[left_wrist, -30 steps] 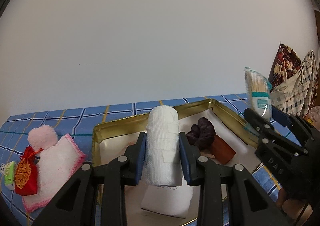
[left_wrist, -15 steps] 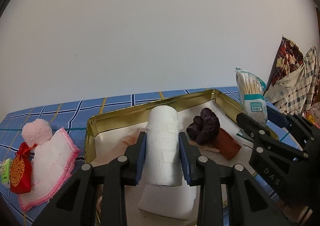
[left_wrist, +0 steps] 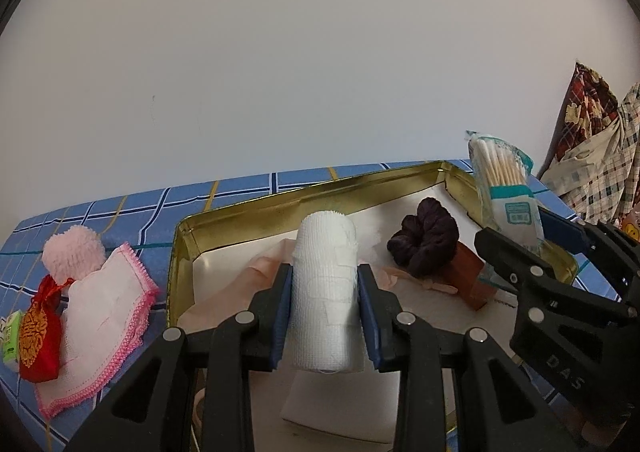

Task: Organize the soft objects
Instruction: 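Open both grippers to drop the bandage roll and swab bag into the tin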

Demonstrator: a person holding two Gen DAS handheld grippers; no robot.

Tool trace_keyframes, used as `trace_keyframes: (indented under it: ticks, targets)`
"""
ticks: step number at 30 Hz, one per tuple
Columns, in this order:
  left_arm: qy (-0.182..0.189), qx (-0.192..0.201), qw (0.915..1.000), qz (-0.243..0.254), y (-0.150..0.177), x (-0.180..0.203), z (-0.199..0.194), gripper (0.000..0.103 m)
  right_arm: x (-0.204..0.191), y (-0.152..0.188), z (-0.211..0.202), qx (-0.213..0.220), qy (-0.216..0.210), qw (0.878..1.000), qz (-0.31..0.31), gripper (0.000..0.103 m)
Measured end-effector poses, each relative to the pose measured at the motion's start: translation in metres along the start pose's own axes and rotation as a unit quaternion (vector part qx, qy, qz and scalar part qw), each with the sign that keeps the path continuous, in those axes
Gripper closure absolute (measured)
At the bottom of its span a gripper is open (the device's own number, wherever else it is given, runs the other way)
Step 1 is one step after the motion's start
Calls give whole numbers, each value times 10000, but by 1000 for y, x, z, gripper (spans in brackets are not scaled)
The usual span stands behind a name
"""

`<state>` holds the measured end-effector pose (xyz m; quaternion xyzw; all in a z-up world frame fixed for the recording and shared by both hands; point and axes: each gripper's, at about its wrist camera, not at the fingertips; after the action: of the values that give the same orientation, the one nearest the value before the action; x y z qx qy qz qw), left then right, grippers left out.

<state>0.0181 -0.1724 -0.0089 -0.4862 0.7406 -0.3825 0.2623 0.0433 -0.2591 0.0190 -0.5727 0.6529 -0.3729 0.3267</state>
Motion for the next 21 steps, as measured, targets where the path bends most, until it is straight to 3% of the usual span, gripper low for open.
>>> trace_keyframes:
  ticks: [2,4,5,6,9,14,21]
  targets:
    - [-33,5,10000,-34,-1,0,1,69,0,1,-1,-2,-71,10000,19,42]
    - [-16,0,10000,-71,-2,0,1,68,-1,1,-5,69,-65,10000,13,23]
    - [17,-18,10000,-92,-2,0,1,65,-2,2,-7,127,-33,9999,12,17]
    - [19,-12,9999,-115,-2,0,1,54,-2,2,-10,200,-4,9998,33,10]
    - [-184,152,9994,-236,-3,-4,-7,24,2,1,-19,444,149,9988,157,7]
    - [-324,563,9974,-301,-6,-8,-23,22,14,0,-28,632,262,9965,470,0]
    - [-441,612,9969,-227,-1,-14,-29,22,19,0,-33,843,303,9938,654,0]
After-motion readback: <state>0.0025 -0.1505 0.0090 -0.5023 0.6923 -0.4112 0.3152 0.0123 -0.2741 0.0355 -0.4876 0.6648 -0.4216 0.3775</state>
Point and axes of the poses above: each gripper's, at about its wrist camera, not at the fingertips, and z roughly the way its jaws point, x to its right, y to its underside, and after that the axes turned 2 degrees about z, right-handed
